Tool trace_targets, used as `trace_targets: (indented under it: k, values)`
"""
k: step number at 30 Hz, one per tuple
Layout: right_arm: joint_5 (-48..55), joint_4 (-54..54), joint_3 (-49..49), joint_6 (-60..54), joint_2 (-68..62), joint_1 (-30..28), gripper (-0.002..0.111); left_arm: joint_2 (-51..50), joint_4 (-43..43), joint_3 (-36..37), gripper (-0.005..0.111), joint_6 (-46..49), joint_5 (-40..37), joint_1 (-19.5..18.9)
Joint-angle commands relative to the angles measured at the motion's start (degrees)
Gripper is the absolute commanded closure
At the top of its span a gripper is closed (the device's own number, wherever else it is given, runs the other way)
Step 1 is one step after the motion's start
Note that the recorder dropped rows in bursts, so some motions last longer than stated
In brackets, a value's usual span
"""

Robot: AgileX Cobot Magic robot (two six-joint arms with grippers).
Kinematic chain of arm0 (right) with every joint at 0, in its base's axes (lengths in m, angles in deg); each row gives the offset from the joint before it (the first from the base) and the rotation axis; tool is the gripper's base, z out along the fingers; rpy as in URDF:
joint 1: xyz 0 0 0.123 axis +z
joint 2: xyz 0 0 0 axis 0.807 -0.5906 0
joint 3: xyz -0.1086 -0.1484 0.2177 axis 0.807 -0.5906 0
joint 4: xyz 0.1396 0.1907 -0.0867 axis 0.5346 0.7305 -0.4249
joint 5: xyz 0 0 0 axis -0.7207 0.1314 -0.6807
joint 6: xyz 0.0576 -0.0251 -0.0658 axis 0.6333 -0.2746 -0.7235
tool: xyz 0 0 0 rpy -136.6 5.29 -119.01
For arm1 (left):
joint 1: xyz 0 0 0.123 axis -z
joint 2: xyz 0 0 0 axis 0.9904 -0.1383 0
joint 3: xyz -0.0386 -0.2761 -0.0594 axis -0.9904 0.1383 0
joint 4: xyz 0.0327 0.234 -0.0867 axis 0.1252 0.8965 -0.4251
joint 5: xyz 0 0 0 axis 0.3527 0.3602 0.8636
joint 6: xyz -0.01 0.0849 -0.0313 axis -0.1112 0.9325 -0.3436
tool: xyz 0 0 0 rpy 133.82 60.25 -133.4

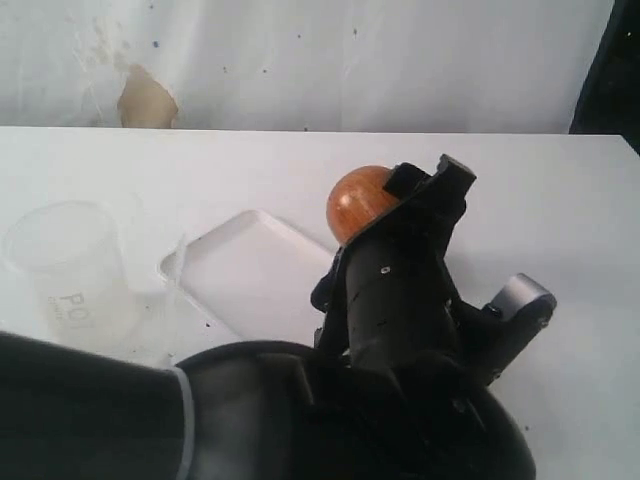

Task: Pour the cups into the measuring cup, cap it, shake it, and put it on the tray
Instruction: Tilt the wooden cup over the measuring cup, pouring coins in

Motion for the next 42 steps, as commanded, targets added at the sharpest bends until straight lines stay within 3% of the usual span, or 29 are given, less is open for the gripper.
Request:
trace_targets:
  k: [1, 10, 23, 28, 35, 39, 42]
  values:
    - [-0.72, -0.09, -0.05, 0.10, 0.18, 0.20, 0.108, -0.55, 2.81, 0.46, 0.107, -0.72, -0.96, 1.07]
    - [-0.81, -0.09, -0.05, 0.10, 0.18, 0.20, 0.108, -0.19, 7.83, 8.94, 0.107, -2.37, -0.96, 0.61]
    - [-0.81, -0.09, -0.05, 0.10, 0.18, 0.20, 0.108, -0.19, 14.17, 8.94, 0.107, -3.53, -0.96, 0.61]
    - [-0.82, -0.09, -0.05, -0.63, 0.18, 0.20, 0.108, -0.30, 14.17, 5.42, 0.107, -4.73, -0.96, -0.57]
    - [-0.82, -0.09, -0.05, -0.63, 0.18, 0.20, 0.108, -0.19, 14.17, 4.56, 0.107, 1.89, -0.96, -2.27]
    - [-0.71, 0.06, -0.05, -0.63, 0.18, 0.20, 0.108, 0.42, 14.17, 4.64, 0.107, -4.68, -0.96, -1.73]
    - [-0.71, 0.06, -0.05, -0.63, 0.18, 0.20, 0.108, 2.28, 14.17, 4.27, 0.107, -16.15, -0.96, -1.73]
